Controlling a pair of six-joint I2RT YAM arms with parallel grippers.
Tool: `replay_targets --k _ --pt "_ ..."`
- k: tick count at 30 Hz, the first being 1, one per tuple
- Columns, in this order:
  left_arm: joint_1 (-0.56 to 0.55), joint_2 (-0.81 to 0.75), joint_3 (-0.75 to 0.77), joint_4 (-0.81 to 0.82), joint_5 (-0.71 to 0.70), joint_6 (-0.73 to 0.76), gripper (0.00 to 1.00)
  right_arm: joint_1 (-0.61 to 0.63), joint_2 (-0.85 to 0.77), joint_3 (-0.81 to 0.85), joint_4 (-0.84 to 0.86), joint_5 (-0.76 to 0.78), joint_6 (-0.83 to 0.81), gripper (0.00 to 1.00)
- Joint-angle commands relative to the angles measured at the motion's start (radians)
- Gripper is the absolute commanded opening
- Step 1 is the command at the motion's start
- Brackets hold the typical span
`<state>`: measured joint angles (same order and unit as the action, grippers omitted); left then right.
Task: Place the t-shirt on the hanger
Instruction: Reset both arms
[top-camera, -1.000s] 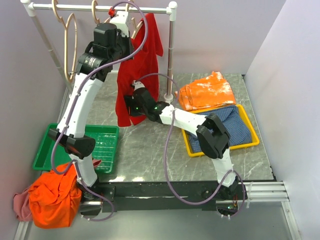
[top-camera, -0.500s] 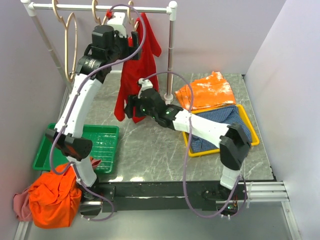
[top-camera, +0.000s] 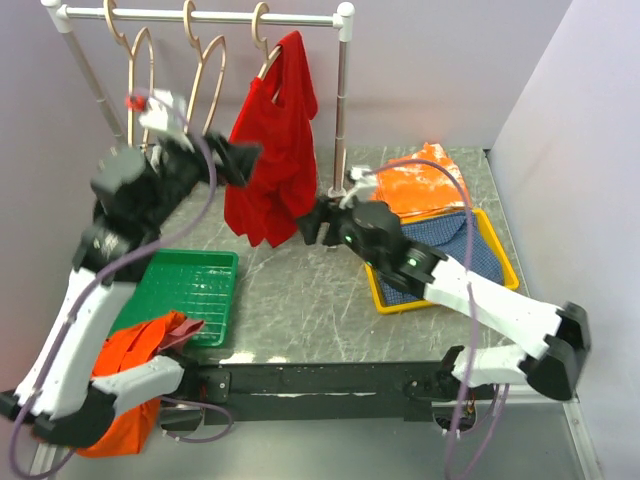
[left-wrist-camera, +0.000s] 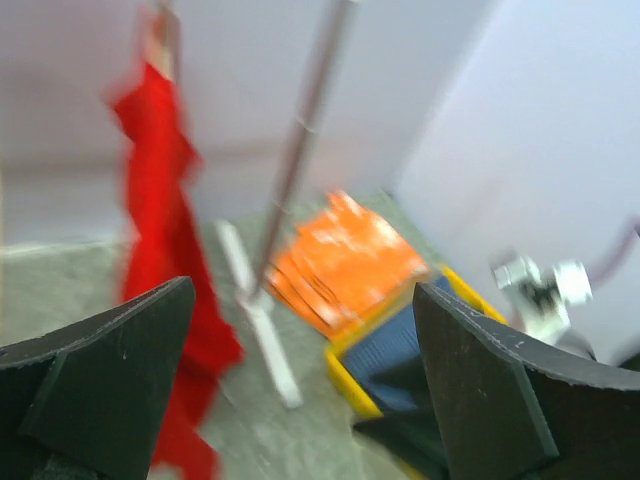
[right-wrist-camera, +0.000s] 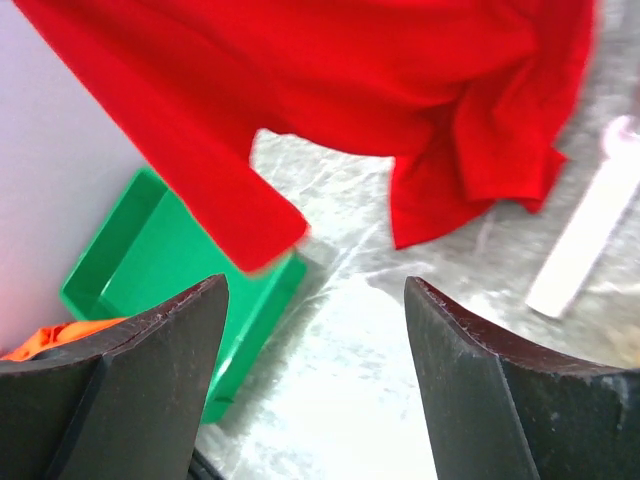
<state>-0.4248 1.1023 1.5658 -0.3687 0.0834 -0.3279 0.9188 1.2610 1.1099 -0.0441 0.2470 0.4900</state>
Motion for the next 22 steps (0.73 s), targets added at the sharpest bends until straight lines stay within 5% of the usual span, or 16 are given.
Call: replay_targets --k 1,8,15,22 --pt "-0.178 -0.097 -0.250 0.086 -0.043 -0.057 0.96 0.008 -0.147 -0.134 0.041 0.148 0.021 0.79" --pt "-0.457 -0.182 -0.608 0.192 -0.232 -0.161 0.96 0.009 -0.415 -0.364 0.079 0.308 0.065 0.80" --pt "-0.502 -0.150 -0.795 0.324 -0.248 -0.250 0.97 0.008 -0.535 -0.501 0.069 0.380 0.082 0.81" --pt "-0.500 -0.116 -0.773 0.301 -0.309 -0.260 0.97 0.008 -0.532 -0.515 0.066 0.387 0.076 0.81"
